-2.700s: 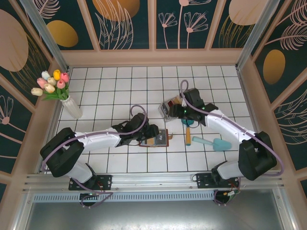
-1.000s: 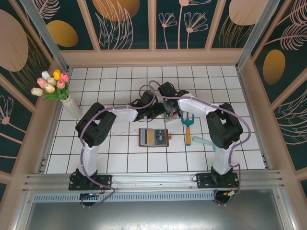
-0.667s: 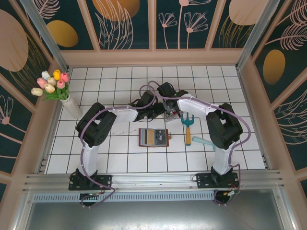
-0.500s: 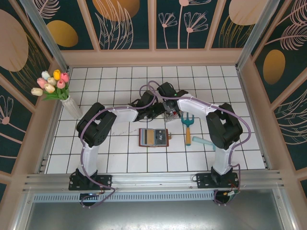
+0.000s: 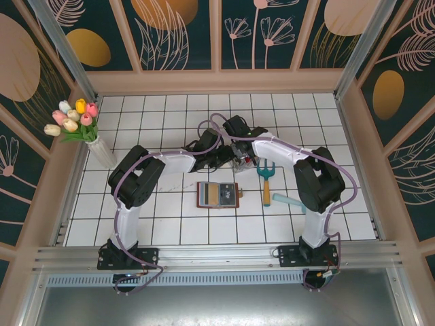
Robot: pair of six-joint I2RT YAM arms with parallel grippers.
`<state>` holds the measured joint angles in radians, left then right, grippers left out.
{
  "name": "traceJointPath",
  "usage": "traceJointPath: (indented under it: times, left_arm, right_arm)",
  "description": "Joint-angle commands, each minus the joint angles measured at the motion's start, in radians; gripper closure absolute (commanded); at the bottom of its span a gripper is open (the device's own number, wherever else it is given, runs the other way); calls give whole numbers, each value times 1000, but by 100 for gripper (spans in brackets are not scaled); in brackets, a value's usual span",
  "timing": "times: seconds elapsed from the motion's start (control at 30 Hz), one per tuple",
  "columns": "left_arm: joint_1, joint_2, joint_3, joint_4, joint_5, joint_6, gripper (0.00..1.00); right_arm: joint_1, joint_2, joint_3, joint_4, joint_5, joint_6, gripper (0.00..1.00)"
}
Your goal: Put the credit cards into the card holder
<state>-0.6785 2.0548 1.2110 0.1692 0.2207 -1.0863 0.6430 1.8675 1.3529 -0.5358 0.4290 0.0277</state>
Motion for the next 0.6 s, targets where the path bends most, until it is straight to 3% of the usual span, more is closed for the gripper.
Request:
traceJointPath:
  times: [0.0,0.23,0.57]
  left_arm:
    - [8,29,-19,-30,-11,2,64]
    - [8,30,-19,-27,-8,2,65]
    - [9,28,-17,-25,-6,2,65]
  right_arm:
    - [-11,-27,28,-39,46,-5,81]
    - [-16,-20,29,-43,54,-2,82]
    - [-29,-60,30,-43,-25,10,94]
